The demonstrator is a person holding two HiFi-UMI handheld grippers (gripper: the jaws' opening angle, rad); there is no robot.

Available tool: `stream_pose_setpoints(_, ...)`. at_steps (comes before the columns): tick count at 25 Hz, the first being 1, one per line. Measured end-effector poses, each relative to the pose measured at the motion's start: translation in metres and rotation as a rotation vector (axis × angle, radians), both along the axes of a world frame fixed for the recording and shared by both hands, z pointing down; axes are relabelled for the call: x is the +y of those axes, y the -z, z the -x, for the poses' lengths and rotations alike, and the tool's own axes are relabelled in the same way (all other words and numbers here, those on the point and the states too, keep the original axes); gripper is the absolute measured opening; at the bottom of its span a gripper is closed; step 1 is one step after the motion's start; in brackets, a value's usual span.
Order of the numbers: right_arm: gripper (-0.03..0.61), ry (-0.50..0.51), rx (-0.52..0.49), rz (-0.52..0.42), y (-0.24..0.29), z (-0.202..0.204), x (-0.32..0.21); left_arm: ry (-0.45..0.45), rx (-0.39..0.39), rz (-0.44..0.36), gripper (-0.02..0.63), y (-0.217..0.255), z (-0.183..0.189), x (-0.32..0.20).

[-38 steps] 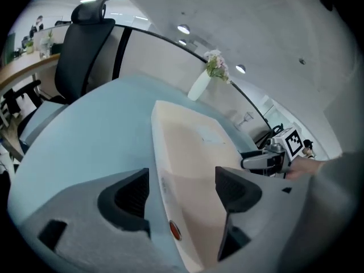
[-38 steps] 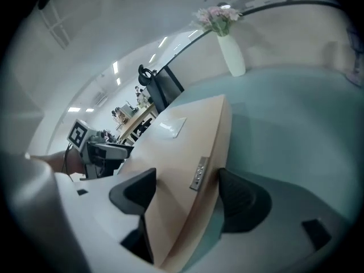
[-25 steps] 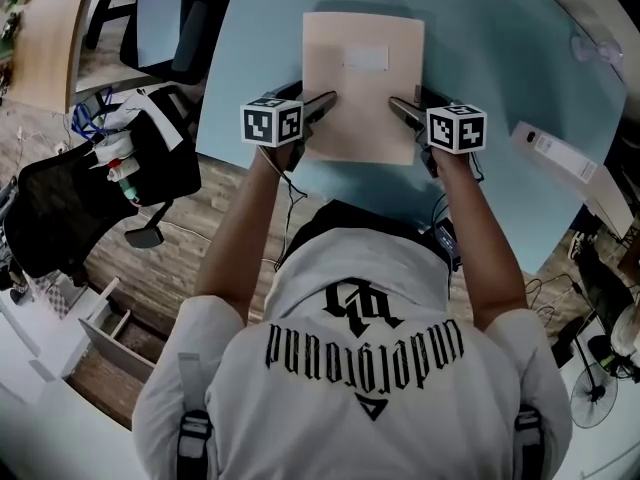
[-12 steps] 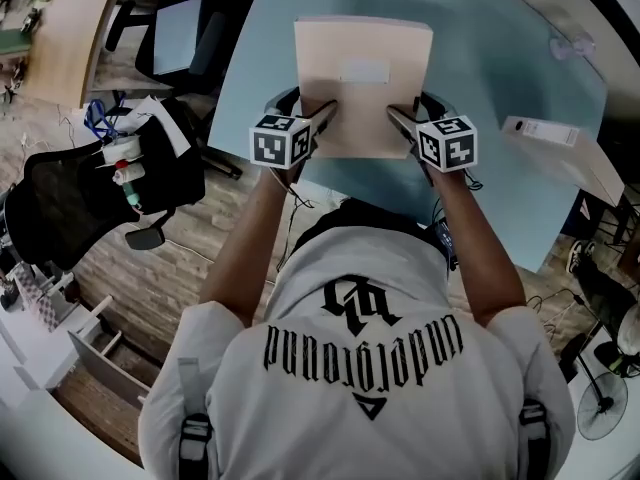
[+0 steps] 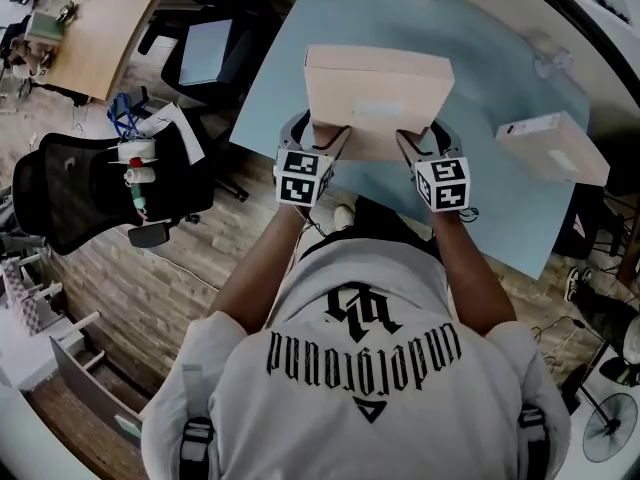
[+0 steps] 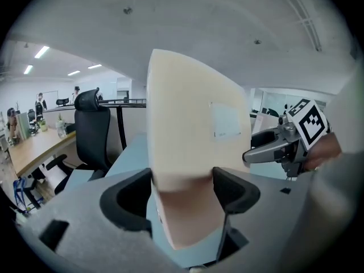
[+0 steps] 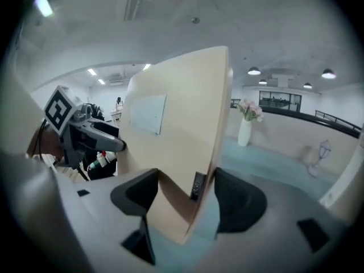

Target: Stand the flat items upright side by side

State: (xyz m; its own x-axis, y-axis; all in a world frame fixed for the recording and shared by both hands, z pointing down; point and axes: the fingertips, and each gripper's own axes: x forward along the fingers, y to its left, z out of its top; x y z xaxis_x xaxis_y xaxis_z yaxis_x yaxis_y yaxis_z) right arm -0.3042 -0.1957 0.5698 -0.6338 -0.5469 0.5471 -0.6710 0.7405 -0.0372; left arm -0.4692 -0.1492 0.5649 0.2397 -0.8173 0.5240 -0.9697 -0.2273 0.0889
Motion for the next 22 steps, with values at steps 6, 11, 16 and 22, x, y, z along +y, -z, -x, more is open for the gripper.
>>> stream_pose_setpoints(6,0.305,-0.077,0.013,-0.098,0.024,-0.036,0.030,-0.033,-0.009,-0.059,0.350,0.016,-0.033,0.021)
stream_pose_setpoints(11,0.304,-0.152,0.024,-0.172,0.043,-0.090,0.044,-0.097,-0.005,-0.094,0.350,0.030,-0.085,0.022)
stream_pose_setpoints(16,0.302,-0.226,0.028,-0.217,0.058,-0.169,0.052,-0.162,-0.016,-0.126,0.350,0.044,-0.163,0.017)
stream_pose_setpoints(22,0.301,-0.318,0.055,-0.232,0.059,-0.307,0.060,-0.256,-0.014,-0.129,0.351,0.044,-0.300,0.009)
